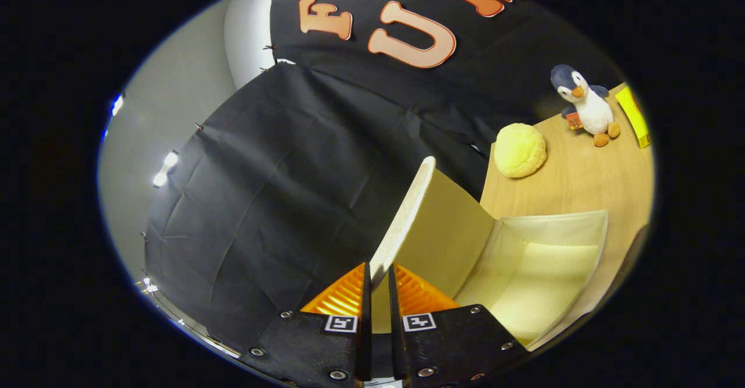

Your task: Open the storage box then place both shoes into the box .Put the left shoe in first, then the right shoe, with the right side of both shoes facing outward in a uniform manner.

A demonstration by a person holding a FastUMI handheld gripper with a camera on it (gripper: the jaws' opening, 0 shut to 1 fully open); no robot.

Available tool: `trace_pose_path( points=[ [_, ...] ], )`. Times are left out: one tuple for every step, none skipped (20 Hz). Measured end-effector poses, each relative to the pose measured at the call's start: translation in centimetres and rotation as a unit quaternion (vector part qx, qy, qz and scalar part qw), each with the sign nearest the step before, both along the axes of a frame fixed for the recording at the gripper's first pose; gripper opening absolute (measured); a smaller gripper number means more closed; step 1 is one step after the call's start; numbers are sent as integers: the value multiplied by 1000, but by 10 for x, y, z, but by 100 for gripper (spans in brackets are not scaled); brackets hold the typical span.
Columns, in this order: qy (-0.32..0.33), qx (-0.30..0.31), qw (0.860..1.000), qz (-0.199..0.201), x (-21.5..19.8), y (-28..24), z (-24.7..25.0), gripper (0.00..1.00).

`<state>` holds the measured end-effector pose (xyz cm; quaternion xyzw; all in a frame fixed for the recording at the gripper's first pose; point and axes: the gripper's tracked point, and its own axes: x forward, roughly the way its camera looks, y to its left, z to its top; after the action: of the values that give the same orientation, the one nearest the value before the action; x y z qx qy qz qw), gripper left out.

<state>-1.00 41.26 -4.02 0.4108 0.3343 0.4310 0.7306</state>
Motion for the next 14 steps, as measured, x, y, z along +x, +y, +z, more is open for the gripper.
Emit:
trace_pose_path(
  points=[
    [-2, -8, 1000, 4, 2, 14, -2, 15],
    [-5, -26, 1000, 10, 6, 28, -5, 19],
    [-14, -39, 999, 17, 6, 35, -7, 33],
    [-24, -47, 998, 24, 7, 41, -13, 48],
    [-32, -55, 998, 28, 3, 41, -15, 63],
    [-36, -67, 997, 30, 1, 40, -21, 70],
    [-41, -80, 996, 29, -4, 39, -24, 81],
    [-44, -92, 994, 25, -5, 32, -27, 84],
    [-46, -102, 994, 19, -8, 23, -32, 89],
    [-47, -108, 993, 13, -8, 13, -37, 91],
    [-45, -113, 993, 5, -7, 3, -43, 95],
    [-45, -118, 992, -6, -5, -9, -50, 96],
    [-45, -128, 991, -19, -2, -25, -56, 96],
    [-45, -143, 988, -35, 2, -40, -65, 97]
  ],
)
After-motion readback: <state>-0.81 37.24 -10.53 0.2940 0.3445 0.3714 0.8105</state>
